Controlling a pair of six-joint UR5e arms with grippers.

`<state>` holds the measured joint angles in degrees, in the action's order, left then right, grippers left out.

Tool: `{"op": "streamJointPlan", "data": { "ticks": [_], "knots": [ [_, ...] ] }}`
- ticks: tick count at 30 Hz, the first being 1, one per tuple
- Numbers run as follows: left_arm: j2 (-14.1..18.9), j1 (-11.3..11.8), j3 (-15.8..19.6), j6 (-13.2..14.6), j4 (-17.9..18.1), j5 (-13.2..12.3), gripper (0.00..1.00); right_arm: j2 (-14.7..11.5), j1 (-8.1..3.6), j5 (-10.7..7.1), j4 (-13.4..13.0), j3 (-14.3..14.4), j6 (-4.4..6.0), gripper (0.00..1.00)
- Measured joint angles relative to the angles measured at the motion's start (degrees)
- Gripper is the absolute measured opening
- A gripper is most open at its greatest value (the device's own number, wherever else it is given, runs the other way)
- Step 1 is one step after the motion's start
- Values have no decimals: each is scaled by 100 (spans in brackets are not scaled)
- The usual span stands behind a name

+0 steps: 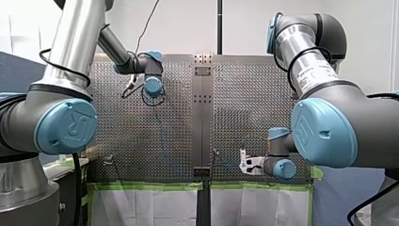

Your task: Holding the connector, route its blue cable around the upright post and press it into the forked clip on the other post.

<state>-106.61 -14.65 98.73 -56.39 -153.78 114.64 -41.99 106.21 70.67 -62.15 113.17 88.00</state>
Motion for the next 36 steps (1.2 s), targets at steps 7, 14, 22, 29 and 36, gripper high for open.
{"op": "streamJointPlan", "data": {
  "ticks": [7,14,22,29,36],
  "knots": [
    [-39,-13,4,-51,-13,87,99,1,0,-8,-9,0,2,0],
    [-61,-74,86,-156,-72,119,99,1,0,-17,-17,2,8,0],
    [-210,-177,134,-119,-35,254,99,1,6,-20,-10,4,9,0],
    [-536,-289,137,-4,160,412,99,1,26,-19,-5,2,14,0],
    [-866,-256,137,-3,215,474,99,1,36,-18,-2,0,17,0]
  ]
}}
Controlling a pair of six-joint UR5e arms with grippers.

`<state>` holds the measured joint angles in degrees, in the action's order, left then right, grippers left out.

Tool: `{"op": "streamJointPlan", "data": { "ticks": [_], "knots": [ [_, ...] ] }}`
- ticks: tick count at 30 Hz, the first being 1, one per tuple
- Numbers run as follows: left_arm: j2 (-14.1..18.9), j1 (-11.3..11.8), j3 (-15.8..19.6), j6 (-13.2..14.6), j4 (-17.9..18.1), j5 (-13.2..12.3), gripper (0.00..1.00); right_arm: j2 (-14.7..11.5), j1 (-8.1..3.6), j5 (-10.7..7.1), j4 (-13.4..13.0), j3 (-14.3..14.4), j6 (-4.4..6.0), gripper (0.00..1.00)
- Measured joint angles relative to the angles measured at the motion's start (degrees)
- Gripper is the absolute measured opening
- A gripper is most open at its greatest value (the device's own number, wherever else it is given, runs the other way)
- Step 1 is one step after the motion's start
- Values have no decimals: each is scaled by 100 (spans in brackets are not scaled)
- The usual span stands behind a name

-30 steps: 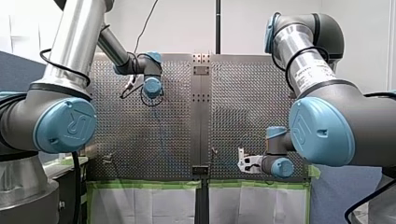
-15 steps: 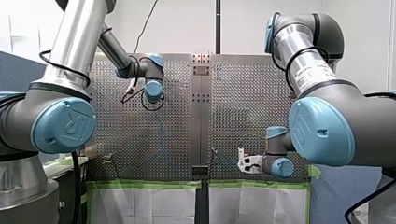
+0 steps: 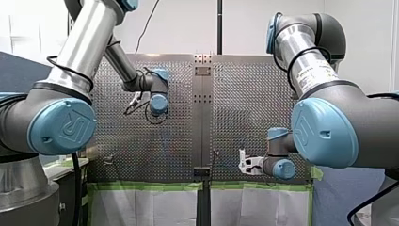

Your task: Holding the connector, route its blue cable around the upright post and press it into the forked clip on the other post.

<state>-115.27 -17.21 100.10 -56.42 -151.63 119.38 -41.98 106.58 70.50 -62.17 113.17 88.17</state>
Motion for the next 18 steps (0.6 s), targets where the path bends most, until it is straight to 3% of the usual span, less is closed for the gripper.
{"op": "streamJointPlan", "data": {
  "ticks": [18],
  "knots": [
    [-924,7,-3,-25,110,17,99,0,53,0,-15,0,9,0]
  ]
}}
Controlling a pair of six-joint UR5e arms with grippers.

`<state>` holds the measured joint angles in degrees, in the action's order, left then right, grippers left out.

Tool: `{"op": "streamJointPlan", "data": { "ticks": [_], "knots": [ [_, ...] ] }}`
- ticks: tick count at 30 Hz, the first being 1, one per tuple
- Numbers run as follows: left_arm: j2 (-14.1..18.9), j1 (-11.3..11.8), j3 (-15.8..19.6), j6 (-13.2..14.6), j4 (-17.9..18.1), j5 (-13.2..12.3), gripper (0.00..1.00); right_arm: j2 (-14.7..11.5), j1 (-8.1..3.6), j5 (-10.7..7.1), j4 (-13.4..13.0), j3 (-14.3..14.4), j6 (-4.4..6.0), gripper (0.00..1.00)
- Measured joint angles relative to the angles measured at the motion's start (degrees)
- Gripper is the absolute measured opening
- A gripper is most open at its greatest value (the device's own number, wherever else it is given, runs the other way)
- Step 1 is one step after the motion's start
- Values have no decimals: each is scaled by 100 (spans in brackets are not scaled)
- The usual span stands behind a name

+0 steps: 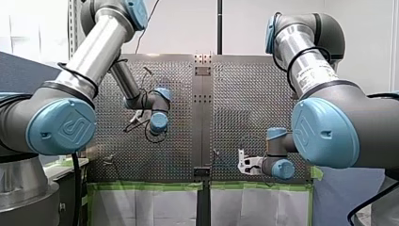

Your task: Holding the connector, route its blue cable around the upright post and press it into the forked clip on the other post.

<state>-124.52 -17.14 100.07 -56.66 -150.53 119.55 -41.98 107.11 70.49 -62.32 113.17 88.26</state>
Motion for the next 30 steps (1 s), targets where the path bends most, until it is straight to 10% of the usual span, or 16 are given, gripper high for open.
{"op": "streamJointPlan", "data": {
  "ticks": [30],
  "knots": [
    [-869,-87,-70,-1,135,-32,99,0,33,-1,13,0,4,0]
  ]
}}
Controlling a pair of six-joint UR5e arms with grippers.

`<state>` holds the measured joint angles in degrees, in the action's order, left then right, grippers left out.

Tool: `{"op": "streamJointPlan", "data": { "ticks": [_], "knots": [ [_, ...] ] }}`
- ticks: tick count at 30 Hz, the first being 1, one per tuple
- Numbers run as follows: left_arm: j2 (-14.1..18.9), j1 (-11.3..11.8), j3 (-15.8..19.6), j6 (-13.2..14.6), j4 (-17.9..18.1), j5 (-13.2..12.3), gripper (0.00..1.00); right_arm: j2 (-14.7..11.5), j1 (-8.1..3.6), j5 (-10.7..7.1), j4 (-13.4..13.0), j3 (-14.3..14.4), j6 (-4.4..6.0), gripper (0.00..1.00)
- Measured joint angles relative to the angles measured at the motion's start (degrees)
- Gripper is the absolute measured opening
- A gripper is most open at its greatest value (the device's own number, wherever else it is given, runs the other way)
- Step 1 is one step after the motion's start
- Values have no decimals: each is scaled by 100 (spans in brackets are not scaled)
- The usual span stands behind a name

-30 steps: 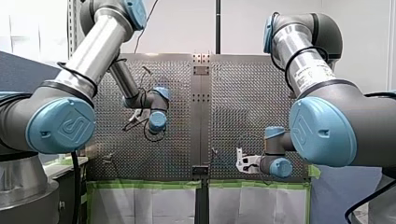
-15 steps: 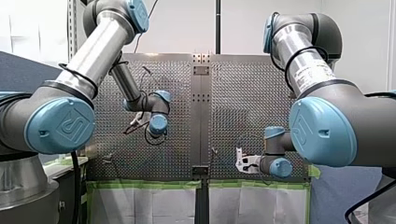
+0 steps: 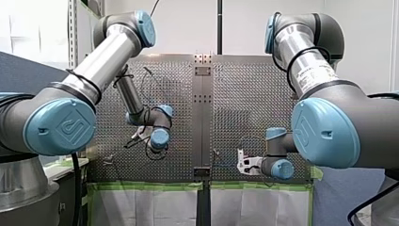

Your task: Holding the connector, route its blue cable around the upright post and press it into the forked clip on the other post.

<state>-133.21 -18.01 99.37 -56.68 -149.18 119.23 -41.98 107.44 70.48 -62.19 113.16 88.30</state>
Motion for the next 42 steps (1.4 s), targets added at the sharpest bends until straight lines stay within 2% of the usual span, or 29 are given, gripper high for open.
{"op": "streamJointPlan", "data": {
  "ticks": [10,15,34,42],
  "knots": [
    [-383,-23,-202,-8,-108,23,99,-1,7,1,13,1,-12,0],
    [-579,-78,-278,-88,-120,-53,99,0,11,-1,13,0,-12,0],
    [-622,-115,-348,-952,46,-917,99,0,12,-6,14,1,-20,0],
    [-622,-175,-348,-1386,-39,-1293,99,0,12,-6,13,0,-21,0]
  ]
}}
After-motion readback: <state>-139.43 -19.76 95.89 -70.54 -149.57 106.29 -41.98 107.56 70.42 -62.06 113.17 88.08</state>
